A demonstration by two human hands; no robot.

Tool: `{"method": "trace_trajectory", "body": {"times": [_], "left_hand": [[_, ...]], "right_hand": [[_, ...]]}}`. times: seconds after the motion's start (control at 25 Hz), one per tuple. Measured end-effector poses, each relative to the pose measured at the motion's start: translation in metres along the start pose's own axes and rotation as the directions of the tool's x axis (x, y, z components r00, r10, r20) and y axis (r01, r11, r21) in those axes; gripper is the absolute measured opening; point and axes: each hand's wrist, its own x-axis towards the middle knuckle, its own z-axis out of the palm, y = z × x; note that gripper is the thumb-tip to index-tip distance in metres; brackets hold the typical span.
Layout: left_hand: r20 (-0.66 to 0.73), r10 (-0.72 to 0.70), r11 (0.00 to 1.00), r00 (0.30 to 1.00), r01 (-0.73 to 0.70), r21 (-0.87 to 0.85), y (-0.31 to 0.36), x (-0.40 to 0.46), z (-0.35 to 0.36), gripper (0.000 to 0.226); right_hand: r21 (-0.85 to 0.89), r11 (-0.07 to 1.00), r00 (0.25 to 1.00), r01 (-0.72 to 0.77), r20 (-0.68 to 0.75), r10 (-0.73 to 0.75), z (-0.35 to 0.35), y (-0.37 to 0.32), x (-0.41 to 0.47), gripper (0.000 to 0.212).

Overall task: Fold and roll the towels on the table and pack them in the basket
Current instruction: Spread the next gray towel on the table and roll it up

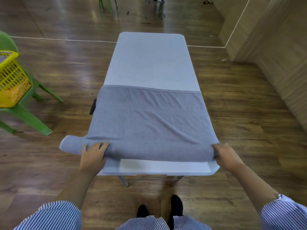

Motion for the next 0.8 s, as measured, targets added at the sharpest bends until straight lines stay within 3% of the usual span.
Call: {"method": "trace_trajectory", "body": {"times": [0.16,0.28,0.36,0.48,0.6,0.8], "left_hand": [[-0.031,0.092,0.992,0.995,-0.095,-0.083,-0.011,0.002,-0.006,0.05],[-0.102,0.031,0.983,0.994,-0.049,-0.179,-0.011,0.007,-0.013,0.04],[-0.136,0.0,0.993,0.991,-0.015,-0.116,-0.008,0.006,-0.012,0.038],[-0.01,-0.017,0.998,1.0,0.016,-0.063,-0.012,0.003,-0.001,0.049],[0.087,-0.055,0.998,0.995,0.057,-0.028,-0.015,0.008,0.006,0.057],[0.089,-0.013,1.0,0.996,0.013,0.0,-0.013,0.008,-0.008,0.038]], "right_hand": [[0.085,0.996,0.988,0.0,0.152,-0.013,-0.023,-0.001,0.011,0.054],[0.187,0.982,1.0,-0.001,-0.027,0.006,-0.024,-0.007,0.012,0.051],[0.261,0.965,0.985,-0.017,-0.164,0.062,-0.019,-0.011,0.006,0.04],[0.185,0.98,0.973,0.069,-0.231,-0.025,-0.001,-0.002,-0.001,0.043],[0.071,0.989,0.98,0.128,-0.164,-0.115,0.009,0.003,-0.001,0.056],[0.133,0.989,0.998,0.066,0.009,-0.068,-0.014,-0.003,0.009,0.029]]}}
